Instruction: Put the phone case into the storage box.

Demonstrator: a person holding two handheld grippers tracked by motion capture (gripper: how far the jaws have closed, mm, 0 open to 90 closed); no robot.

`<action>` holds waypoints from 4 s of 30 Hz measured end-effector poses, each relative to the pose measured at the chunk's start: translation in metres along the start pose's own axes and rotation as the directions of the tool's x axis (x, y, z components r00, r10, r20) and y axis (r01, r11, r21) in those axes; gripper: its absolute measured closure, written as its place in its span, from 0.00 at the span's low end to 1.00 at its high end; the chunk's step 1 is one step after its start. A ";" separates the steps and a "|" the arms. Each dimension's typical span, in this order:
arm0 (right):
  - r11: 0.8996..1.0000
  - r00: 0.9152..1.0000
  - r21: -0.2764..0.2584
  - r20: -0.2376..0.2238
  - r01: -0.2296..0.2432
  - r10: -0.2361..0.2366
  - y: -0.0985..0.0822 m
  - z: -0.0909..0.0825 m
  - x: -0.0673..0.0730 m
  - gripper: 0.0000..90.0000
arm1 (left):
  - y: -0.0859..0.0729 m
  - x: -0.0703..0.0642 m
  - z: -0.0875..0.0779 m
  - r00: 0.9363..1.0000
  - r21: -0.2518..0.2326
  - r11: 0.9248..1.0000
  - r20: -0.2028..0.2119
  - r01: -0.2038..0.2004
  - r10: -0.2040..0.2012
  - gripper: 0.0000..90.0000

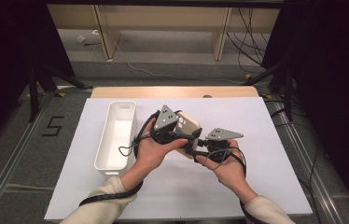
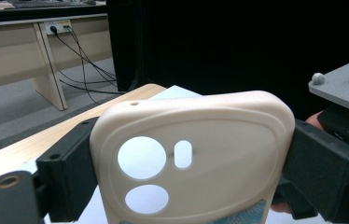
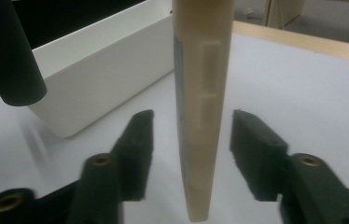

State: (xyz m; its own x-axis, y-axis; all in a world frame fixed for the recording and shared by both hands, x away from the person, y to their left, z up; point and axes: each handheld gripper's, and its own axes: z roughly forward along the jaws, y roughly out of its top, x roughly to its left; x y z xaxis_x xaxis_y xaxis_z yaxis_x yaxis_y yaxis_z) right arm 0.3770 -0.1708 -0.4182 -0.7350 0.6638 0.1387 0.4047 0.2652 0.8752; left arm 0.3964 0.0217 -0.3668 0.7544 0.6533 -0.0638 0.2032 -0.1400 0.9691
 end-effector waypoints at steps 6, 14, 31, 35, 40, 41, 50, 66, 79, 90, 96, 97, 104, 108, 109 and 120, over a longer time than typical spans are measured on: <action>0.999 0.999 -0.023 0.023 0.024 -0.023 -0.001 -0.001 0.000 0.28 | 0.002 0.003 -0.002 1.000 -0.010 1.000 -0.007 0.000 0.000 0.12; 0.998 0.999 -0.050 0.002 0.046 -0.046 -0.004 -0.006 -0.004 0.18 | 0.003 0.006 -0.005 1.000 -0.014 1.000 -0.016 0.004 -0.004 0.12; 0.995 0.998 -0.079 0.016 0.056 -0.055 -0.010 -0.023 -0.011 0.19 | 0.010 0.017 -0.014 0.999 -0.032 0.999 -0.048 0.023 -0.025 0.12; 0.995 0.998 -0.080 0.017 0.057 -0.056 -0.010 -0.027 -0.013 0.21 | 0.012 0.019 -0.016 0.998 -0.035 0.999 -0.061 0.029 -0.031 0.12; 0.994 0.998 -0.089 0.019 0.055 -0.054 -0.011 -0.031 -0.014 0.21 | 0.013 0.022 -0.019 0.997 -0.040 0.999 -0.070 0.031 -0.034 0.12; 0.994 0.999 -0.093 0.016 0.053 -0.052 -0.011 -0.032 -0.014 0.21 | 0.014 0.023 -0.019 0.997 -0.041 0.999 -0.071 0.031 -0.034 0.12; 0.993 0.999 -0.103 0.024 0.050 -0.048 -0.015 -0.041 -0.018 0.21 | 0.016 0.026 -0.023 0.996 -0.050 0.998 -0.085 0.036 -0.040 0.12; 0.991 0.999 -0.128 0.039 0.040 -0.035 -0.024 -0.063 -0.028 0.21 | 0.019 0.031 -0.029 0.993 -0.061 0.997 -0.104 0.040 -0.046 0.12; 0.991 0.998 -0.130 0.058 0.041 -0.034 -0.033 -0.075 -0.034 0.21 | 0.021 0.039 -0.034 0.990 -0.073 0.996 -0.129 0.044 -0.053 0.12; 0.991 0.996 -0.126 0.079 0.038 -0.028 -0.039 -0.082 -0.038 0.21 | 0.025 0.046 -0.040 0.986 -0.085 0.995 -0.152 0.050 -0.062 0.12; 0.992 0.996 -0.124 0.086 0.035 -0.024 -0.041 -0.085 -0.040 0.21 | 0.027 0.051 -0.043 0.983 -0.088 0.995 -0.174 0.044 -0.059 0.12; 0.992 0.996 -0.125 0.087 0.035 -0.024 -0.042 -0.085 -0.041 0.21 | 0.028 0.052 -0.044 0.983 -0.088 0.995 -0.175 0.041 -0.056 0.12; 0.992 0.995 -0.123 0.093 0.032 -0.021 -0.044 -0.087 -0.042 0.21 | 0.030 0.056 -0.048 0.980 -0.094 0.995 -0.190 0.045 -0.063 0.12; 0.992 0.995 -0.124 0.099 0.029 -0.017 -0.046 -0.090 -0.043 0.21 | 0.032 0.058 -0.051 0.977 -0.101 0.994 -0.200 0.047 -0.067 0.12; 0.992 0.995 -0.124 0.101 0.031 -0.019 -0.046 -0.090 -0.044 0.21 | 0.032 0.059 -0.052 0.977 -0.103 0.994 -0.201 0.049 -0.069 0.12; 0.992 0.994 -0.120 0.106 0.029 -0.016 -0.049 -0.091 -0.045 0.21 | 0.034 0.067 -0.058 0.972 -0.115 0.992 -0.219 0.059 -0.083 0.12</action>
State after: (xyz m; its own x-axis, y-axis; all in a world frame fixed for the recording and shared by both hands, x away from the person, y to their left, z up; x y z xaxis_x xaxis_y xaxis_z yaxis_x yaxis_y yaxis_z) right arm 0.3410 -0.2775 -0.4249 -0.6793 0.7300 0.0746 0.3148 0.1981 0.9282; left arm 0.4174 0.1036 -0.3239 0.5795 0.8100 -0.0902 0.1738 -0.0147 0.9847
